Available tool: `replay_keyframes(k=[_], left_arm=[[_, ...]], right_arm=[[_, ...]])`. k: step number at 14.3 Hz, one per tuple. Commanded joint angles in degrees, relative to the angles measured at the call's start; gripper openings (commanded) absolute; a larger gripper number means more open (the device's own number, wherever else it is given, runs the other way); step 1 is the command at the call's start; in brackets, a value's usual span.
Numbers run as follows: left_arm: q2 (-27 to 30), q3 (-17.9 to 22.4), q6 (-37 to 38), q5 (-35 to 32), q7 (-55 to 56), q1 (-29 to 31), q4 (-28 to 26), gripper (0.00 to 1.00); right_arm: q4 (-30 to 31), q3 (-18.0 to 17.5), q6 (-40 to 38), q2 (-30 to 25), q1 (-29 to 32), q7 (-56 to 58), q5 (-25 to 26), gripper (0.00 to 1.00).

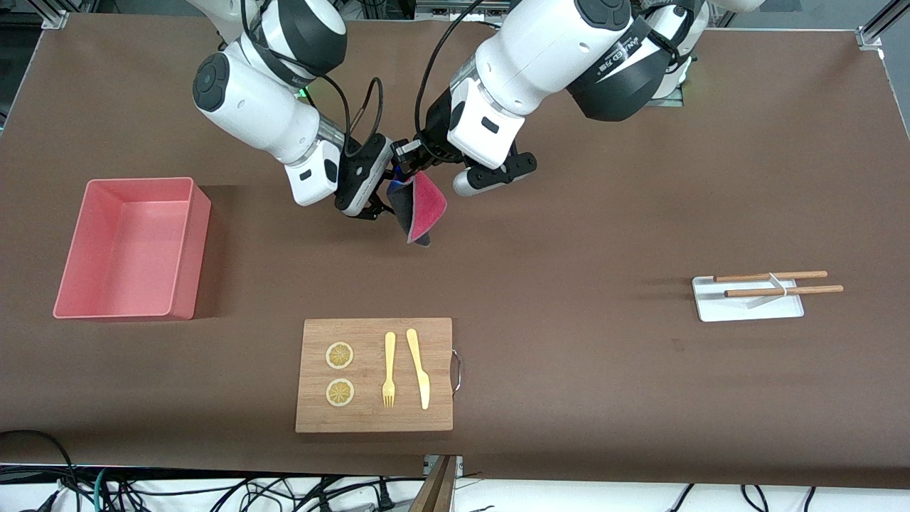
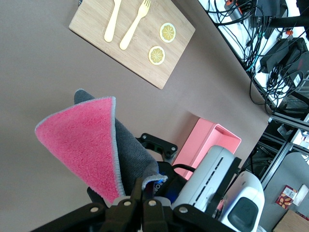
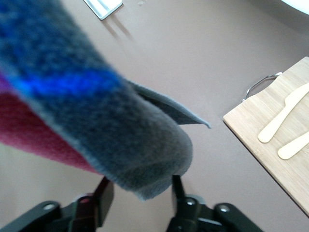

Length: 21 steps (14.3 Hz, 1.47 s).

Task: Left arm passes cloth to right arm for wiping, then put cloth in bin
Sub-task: 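Grasp the hanging cloth with the right gripper beside the left gripper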

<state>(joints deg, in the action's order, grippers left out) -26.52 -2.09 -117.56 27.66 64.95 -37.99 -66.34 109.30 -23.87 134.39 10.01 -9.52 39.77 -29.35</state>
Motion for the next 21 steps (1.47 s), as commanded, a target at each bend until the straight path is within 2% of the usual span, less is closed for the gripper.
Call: replay_keyframes(k=[1,4,7,8,9,10,11,12,21], left_arm=[[0.59,0.68,-0.30,0.55,0.62,-0.50,-0.02,0.00],[0.59,0.68,-0.39,0.55,0.62,-0.50,-0.02,0.00],[0.59,0.68,-0.74,0.55,0.62,-0.50,-0.02,0.00],[0.59,0.68,-0.83,0.55,0.62,-0.50,-0.02,0.00],[0.59,0.68,-0.83,0.55,0.62,-0.50,-0.02,0.00],[0.59,0.68,-0.83,0.55,0.62,-0.50,-0.02,0.00],[0.59,0.68,-0.83,0.55,0.62,-0.50,-0.02,0.00],[0.59,0.68,-0.83,0.55,0.62,-0.50,-0.02,0.00],[0.59,0.68,-0.83,0.55,0.62,-0.50,-0.02,0.00]], right_arm=[[-0.93,-0.30,2.00,1.32,0.55,1.36,0.17,1.00],[-3.02,-0.39,6.67,5.09,-0.76,1.71,0.26,1.00],[-3.65,-0.39,7.99,6.16,-1.90,1.02,0.17,1.00],[-3.65,-0.30,8.00,6.33,-2.17,0.84,0.17,0.90],[-3.65,-0.30,8.00,6.42,-2.17,0.84,0.17,0.72],[-3.65,-0.30,8.00,6.42,-2.17,0.75,0.00,0.40],[-3.65,-0.30,8.00,6.42,-2.17,0.75,-0.09,0.15],[-3.65,-0.39,8.00,6.42,-2.17,0.84,0.08,0.00],[-3.91,-0.22,6.33,5.46,-1.47,0.84,-0.35,0.00]])
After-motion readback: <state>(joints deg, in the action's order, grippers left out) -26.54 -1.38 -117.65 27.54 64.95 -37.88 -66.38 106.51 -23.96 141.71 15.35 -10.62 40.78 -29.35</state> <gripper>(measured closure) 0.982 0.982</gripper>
